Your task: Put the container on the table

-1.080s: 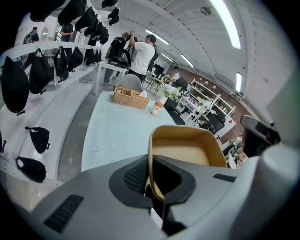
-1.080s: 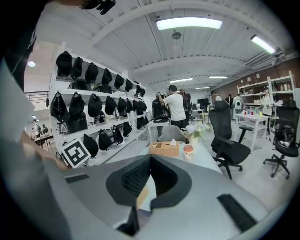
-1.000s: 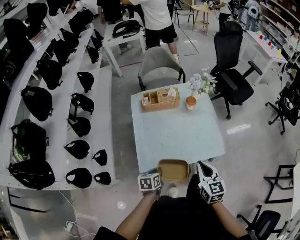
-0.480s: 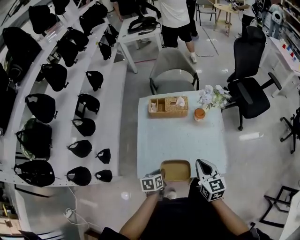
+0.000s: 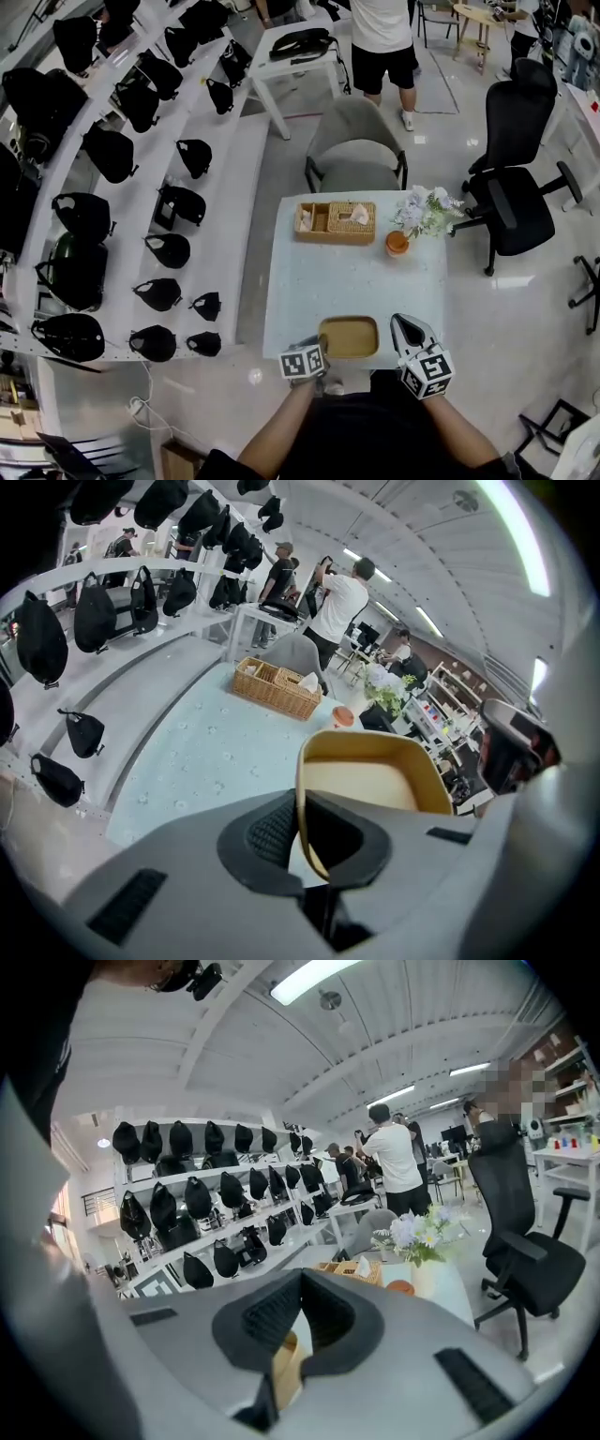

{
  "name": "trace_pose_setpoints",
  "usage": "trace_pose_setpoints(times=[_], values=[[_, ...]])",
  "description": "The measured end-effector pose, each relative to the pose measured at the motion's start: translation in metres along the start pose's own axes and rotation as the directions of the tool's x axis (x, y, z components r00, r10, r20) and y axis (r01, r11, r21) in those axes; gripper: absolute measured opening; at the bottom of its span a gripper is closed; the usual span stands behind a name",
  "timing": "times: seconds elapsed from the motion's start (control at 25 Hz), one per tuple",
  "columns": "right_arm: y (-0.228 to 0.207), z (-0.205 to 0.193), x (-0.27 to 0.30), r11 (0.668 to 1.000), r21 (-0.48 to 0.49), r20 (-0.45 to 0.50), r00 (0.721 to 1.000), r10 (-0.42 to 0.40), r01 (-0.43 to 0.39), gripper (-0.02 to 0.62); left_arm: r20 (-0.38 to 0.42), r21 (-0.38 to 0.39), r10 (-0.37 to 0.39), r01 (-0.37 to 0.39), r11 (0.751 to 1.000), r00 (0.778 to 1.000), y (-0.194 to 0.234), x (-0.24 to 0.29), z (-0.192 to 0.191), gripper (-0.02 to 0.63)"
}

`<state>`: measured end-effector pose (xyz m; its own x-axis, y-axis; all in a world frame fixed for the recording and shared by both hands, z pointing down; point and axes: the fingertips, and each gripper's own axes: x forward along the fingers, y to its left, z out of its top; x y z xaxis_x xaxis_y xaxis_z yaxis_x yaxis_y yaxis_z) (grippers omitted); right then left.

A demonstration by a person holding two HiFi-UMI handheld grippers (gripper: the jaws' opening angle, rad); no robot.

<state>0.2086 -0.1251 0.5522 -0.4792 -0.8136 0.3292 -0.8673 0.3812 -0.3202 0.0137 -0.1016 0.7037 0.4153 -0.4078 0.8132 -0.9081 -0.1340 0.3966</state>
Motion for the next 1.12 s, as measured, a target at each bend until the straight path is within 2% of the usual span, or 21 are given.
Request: trace_pose_setpoints(times=[0.2,0.36,0.6,0.92,1.12], values=[[-0.041,-0.001,0.011,0.999,-0.035,-0.025,1.0,-0.007,0.006,-0.002,0.014,-0.001,0.036,-0.036,0.999,0.999,-0.008,0.018,0.014,0.012],[-0.064,-0.01,0.025,1.0,0.02,-0.067,0.998,-0.012,0.013,-0.002,0.037,0.003,0.062,-0.062,0.998,0.997,-0.004,0.032,0.029,0.012],[-0.056,0.003,0.064,1.0,0.017,-0.058,0.998,0.008,-0.007,-0.002,0.055,-0.07,0.068,-0.064,0.995,0.996,0.016,0.069,0.052,0.012],[-0.049,-0.002,0.107,1.0,-0.027,-0.122,0.992,0.006,-0.009,-0.002,0.033,-0.058,0.038,-0.037,0.998,0.999,0.04,0.125,0.084,0.012],[-0.044,-0.003,0.137,0.999,-0.032,-0.159,0.987,0.004,-0.009,-0.002,-0.01,-0.062,0.025,-0.026,0.998,1.0,0.068,0.158,0.1,0.012]])
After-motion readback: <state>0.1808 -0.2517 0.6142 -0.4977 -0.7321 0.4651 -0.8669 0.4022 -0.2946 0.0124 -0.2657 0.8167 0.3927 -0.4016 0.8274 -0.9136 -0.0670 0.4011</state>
